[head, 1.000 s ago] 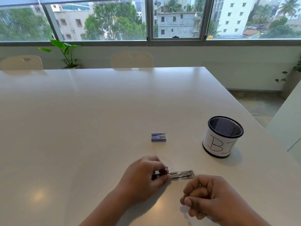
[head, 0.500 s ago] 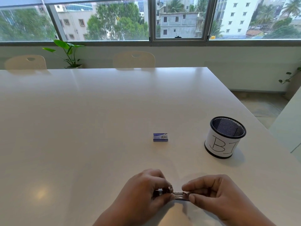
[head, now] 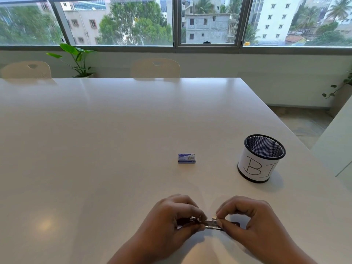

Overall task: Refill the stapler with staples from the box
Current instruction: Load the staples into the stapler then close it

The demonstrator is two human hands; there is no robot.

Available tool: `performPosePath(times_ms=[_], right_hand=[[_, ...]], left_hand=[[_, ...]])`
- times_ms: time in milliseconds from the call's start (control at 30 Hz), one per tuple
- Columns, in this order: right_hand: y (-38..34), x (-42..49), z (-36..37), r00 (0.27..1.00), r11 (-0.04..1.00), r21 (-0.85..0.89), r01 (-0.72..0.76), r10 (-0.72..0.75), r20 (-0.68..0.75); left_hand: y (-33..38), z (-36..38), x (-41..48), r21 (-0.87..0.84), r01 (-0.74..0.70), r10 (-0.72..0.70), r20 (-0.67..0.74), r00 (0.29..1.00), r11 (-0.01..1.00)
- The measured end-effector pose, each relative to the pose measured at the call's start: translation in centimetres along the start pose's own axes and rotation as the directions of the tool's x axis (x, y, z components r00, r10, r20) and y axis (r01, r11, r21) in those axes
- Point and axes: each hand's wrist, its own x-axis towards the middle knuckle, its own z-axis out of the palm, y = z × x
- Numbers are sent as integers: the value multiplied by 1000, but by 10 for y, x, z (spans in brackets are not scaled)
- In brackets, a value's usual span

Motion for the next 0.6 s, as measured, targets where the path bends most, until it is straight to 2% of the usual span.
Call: performPosePath(times_ms=[300, 600], right_hand=[[2, 0, 4, 998, 995, 84, 60, -62, 26], [6, 1, 6, 994, 993, 85, 77, -84, 76]], left_hand=[[0, -3, -2, 55, -50, 53, -52, 997, 997], [-1, 1, -3, 50, -53, 53, -16, 998, 997]])
